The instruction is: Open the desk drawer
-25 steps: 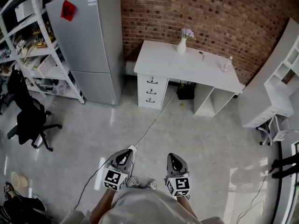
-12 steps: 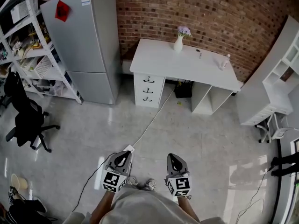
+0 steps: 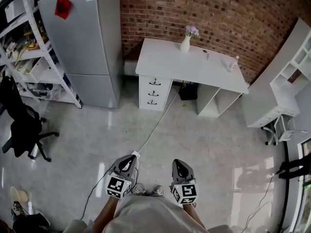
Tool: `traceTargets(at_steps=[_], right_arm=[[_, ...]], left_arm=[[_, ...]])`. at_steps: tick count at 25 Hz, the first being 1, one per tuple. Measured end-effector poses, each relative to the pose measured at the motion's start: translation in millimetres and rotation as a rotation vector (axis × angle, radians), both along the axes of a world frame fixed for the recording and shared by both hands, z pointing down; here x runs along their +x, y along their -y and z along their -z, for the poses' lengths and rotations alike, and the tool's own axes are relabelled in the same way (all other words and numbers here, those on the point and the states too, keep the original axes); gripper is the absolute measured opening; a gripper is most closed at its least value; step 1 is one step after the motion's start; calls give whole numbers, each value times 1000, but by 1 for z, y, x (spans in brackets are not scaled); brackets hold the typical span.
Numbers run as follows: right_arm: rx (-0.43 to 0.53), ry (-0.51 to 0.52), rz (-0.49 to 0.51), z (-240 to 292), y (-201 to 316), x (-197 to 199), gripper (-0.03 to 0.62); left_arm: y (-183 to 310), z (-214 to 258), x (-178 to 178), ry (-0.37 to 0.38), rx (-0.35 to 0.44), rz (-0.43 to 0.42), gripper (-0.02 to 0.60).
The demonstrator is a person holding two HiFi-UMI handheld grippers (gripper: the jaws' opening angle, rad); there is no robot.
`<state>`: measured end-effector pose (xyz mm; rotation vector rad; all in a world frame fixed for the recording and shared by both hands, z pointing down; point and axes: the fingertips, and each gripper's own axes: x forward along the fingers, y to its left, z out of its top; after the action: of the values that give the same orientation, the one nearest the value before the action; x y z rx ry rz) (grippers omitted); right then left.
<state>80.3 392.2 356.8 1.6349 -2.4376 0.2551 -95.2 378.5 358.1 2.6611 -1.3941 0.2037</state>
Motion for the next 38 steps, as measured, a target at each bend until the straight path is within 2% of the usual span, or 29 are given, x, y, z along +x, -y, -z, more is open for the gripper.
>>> traceTargets(at_steps=[5, 13, 30, 34, 38], right_arm=[[19, -2, 22, 4, 13, -34, 17], [-3, -17, 22, 0, 16, -50, 17], [-46, -9, 38, -27, 34, -45, 17], [-56, -9, 61, -35, 50, -38, 17], [-71, -9, 83, -44, 77, -25, 17]], left_arm=[[13, -3, -34, -20, 7, 31, 12], [18, -11, -64, -33, -14, 52, 12], [42, -28, -53, -27, -29, 40, 12], [63, -31, -44, 3, -15, 28, 12], [97, -29, -36, 16, 7, 54, 12]])
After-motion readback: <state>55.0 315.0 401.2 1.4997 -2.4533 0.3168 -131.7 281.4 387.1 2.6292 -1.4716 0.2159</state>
